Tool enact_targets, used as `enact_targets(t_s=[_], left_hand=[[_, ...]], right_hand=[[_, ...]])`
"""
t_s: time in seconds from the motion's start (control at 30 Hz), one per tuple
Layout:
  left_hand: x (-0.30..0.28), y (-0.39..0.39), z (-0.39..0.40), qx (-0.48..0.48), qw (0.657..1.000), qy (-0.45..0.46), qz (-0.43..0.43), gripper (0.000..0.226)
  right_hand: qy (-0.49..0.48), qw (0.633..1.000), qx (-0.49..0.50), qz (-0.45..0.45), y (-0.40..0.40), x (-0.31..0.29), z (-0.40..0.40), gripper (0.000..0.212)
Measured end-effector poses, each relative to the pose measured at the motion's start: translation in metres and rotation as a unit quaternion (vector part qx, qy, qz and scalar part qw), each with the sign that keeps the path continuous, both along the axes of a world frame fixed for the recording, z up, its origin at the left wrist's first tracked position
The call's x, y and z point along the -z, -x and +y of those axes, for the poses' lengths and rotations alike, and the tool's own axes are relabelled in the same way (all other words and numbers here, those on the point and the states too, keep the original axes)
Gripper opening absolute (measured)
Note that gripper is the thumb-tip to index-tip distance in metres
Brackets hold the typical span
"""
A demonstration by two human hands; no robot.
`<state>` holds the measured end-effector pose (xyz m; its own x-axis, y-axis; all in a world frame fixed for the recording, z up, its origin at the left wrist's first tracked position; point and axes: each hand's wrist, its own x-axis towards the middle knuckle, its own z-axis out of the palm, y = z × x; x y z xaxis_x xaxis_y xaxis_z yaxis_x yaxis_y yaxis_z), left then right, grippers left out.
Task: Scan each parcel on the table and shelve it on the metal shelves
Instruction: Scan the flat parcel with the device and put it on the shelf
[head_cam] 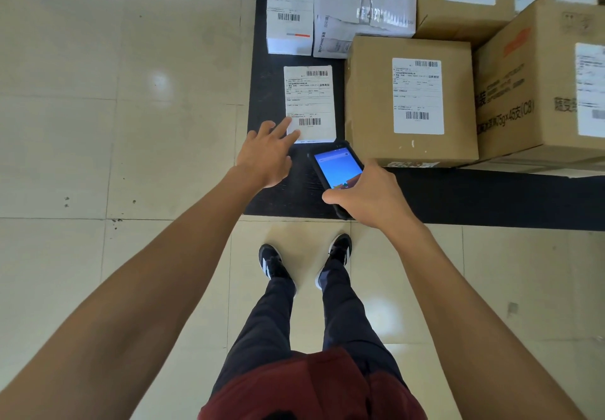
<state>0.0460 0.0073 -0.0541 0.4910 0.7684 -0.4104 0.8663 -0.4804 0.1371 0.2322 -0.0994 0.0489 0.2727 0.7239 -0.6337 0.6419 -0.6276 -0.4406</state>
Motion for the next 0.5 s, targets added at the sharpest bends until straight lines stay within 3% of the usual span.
enact_targets(t_s=[0.33, 0.5], left_hand=[[-0.008, 0.003, -0.004, -0.034, 0.999, 0.001, -0.038, 0.067], [-0.01, 0.017, -0.011, -0.107, 0.991, 0.024, -0.082, 0.063]], right_hand=[[-0.011, 0.999, -0.016, -0.026, 0.006, 0.016, -0.007, 0.061], [-0.057, 0.987, -0.092, -0.117, 0.027, 0.041, -0.019, 0.092]])
